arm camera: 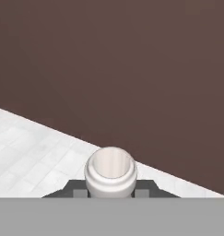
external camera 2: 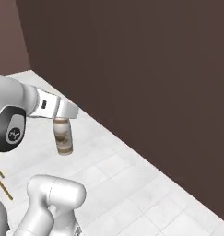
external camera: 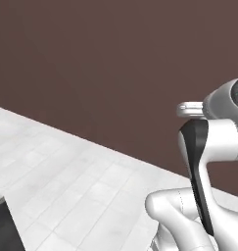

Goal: Get the candle and the liquor from the cabinet and move them to the dining counter.

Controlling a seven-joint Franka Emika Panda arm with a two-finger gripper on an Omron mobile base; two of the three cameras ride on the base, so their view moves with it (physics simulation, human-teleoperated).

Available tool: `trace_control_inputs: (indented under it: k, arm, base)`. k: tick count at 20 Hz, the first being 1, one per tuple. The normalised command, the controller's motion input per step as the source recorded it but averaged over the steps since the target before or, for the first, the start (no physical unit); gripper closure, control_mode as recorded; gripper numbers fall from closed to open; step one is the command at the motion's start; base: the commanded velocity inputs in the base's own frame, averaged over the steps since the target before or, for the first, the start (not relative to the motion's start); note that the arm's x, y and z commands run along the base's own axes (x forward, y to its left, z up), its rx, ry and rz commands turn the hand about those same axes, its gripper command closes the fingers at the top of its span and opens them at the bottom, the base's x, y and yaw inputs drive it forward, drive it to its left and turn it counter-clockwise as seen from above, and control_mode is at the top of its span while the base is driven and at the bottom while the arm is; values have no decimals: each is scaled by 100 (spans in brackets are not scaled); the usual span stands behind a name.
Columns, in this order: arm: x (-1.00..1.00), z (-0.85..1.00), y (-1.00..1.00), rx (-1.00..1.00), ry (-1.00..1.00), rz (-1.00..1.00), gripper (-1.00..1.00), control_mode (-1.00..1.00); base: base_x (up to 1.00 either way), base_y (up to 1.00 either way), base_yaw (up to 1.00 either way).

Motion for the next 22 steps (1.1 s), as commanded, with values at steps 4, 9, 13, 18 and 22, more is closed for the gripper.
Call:
trace_control_inputs:
  k: [4, 9, 13, 18, 22]
  arm:
    - [0, 0, 0, 0, 0, 0, 100, 100]
    - [0, 0, 0, 0, 0, 0, 100, 100]
    - [0, 0, 0, 0, 0, 0, 100, 100]
    - [0, 0, 0, 0, 0, 0, 100, 100]
    - [0, 0, 0, 0, 0, 0, 100, 100]
  base:
    - [68, -57, 66]
    - [63, -52, 69]
    - [60, -55, 68]
    - [61, -57, 67]
    - [66, -65, 63]
